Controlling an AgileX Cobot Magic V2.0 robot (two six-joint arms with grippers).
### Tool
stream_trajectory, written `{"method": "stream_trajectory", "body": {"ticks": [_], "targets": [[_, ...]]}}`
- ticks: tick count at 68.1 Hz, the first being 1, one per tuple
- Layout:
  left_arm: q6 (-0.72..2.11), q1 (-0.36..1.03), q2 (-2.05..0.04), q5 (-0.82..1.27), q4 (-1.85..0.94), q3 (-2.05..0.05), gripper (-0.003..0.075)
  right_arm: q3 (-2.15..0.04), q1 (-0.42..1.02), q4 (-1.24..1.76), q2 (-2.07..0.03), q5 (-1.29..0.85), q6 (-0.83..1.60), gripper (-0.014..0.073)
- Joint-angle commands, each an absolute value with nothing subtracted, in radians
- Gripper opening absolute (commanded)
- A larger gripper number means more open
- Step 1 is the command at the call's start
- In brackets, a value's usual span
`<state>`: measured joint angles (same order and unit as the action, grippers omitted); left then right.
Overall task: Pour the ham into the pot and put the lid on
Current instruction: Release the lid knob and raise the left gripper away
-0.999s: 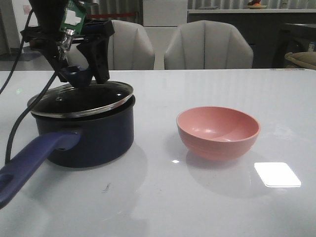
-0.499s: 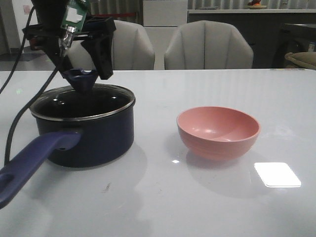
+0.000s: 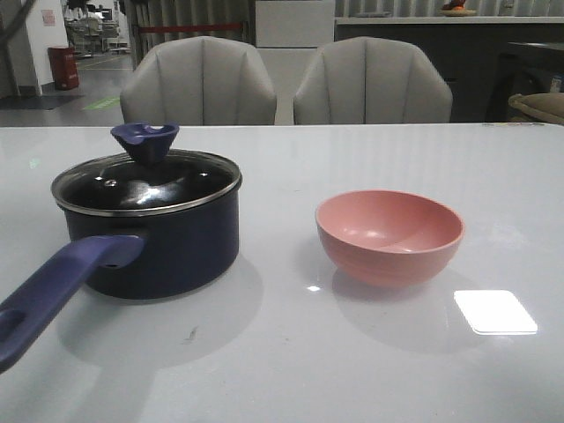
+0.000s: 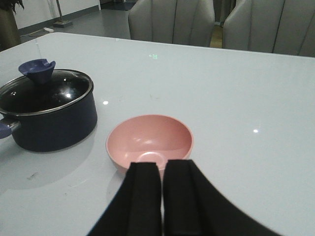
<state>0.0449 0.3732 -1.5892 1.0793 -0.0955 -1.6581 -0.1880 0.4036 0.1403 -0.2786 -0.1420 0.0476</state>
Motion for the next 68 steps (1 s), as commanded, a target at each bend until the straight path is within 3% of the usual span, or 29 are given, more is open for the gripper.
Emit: {"method": "stream_trajectory", "body": {"ticks": [1, 47, 55, 68], "targets": [[0.042, 0.377, -1.428, 0.968, -0.1, -1.582, 0.0437, -0.216, 0.403, 0.134, -0.285, -0.056, 0.055, 0.0186], [0.042, 0.377, -0.575, 0.618, -0.104, -0.786, 0.0432, -0.216, 0.403, 0.134, -0.285, -0.056, 0.055, 0.0186], [0.042, 0.377, -0.44, 0.592, -0.104, -0.68, 0.0363, -0.216, 0.403, 0.134, -0.285, -0.056, 0.055, 0.0186], [0.042, 0.377, -0.238, 0.551, -0.104, -0.564, 0.0114, -0.216, 0.403, 0.134, -0.285, -0.056, 0.055, 0.0186]]}}
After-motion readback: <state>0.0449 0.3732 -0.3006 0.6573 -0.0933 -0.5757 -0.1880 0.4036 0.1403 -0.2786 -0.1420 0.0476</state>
